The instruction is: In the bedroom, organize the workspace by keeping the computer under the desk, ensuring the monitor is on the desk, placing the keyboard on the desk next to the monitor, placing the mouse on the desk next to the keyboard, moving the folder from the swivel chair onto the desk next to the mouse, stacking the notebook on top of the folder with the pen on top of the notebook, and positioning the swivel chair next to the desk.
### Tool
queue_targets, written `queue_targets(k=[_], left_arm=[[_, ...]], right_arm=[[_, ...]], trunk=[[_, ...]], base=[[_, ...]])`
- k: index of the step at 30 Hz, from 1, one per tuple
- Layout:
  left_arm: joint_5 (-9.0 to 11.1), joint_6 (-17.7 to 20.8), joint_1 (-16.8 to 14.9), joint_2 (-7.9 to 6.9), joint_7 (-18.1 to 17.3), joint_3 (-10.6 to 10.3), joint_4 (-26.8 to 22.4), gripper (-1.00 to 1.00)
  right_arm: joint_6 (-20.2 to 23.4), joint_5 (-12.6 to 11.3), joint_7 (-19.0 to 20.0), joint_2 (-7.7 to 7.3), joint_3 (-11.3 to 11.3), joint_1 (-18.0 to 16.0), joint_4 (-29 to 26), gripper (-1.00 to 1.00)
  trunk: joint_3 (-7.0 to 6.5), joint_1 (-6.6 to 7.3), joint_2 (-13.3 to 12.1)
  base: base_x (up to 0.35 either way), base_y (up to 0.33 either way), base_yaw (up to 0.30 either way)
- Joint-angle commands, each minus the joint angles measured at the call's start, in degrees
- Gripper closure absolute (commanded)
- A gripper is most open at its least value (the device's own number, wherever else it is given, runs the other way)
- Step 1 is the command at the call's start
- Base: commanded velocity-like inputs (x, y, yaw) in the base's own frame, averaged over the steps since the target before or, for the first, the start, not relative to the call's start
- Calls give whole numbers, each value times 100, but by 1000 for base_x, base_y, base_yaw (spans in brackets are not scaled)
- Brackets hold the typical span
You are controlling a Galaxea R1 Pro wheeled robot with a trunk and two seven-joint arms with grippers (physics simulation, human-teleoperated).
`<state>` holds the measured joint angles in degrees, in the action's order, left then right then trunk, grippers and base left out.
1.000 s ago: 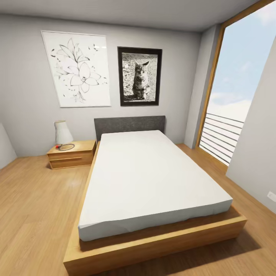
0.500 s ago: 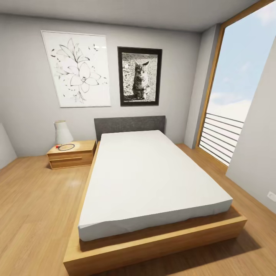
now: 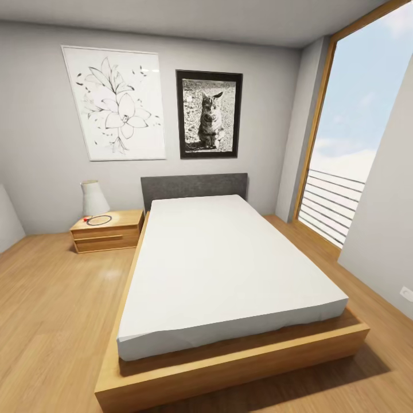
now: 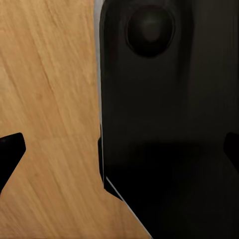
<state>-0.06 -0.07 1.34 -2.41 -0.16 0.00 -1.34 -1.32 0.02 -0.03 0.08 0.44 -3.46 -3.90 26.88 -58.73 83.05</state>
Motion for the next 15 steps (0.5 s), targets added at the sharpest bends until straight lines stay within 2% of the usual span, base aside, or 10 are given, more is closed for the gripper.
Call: queue_targets(k=[1,4,5,9,11,13,14,15], left_arm=[[2,3,1,-1,-7,0,-45,-100],[17,35,-42,-10,-32,9,-141,-100],[24,42,-57,-12,-37,12,-602,-100],[139,51,-136,-21,-76,59,-944,-100],[274,59,-151,-26,-104,102,-1395,-100],[372,79,-124,-31,-115,119,-1843,-100],[491,170,-26,-37,-122,130,-2360,-100],[554,257,49,-40,-124,134,-2639,-100]], right_arm=[[-15,1,2,-1,6,-12,-30,-100],[30,5,3,0,8,-43,-127,-100],[38,5,3,2,8,-44,-956,-100],[61,3,8,14,6,-34,-1682,-100],[176,2,10,19,11,-7,-2387,-100],[418,2,11,19,13,36,-2939,-100],[795,4,13,19,10,149,-3573,-100],[1005,4,14,17,4,230,-3924,-100]], trunk=[[5,0,2],[5,0,2],[5,0,2],[5,0,2],[5,0,2],[5,0,2],[5,0,2],[5,0,2]], base=[[0,0,0],[0,0,0],[0,0,0],[0,0,0],[0,0,0],[0,0,0],[0,0,0],[0,0,0]])
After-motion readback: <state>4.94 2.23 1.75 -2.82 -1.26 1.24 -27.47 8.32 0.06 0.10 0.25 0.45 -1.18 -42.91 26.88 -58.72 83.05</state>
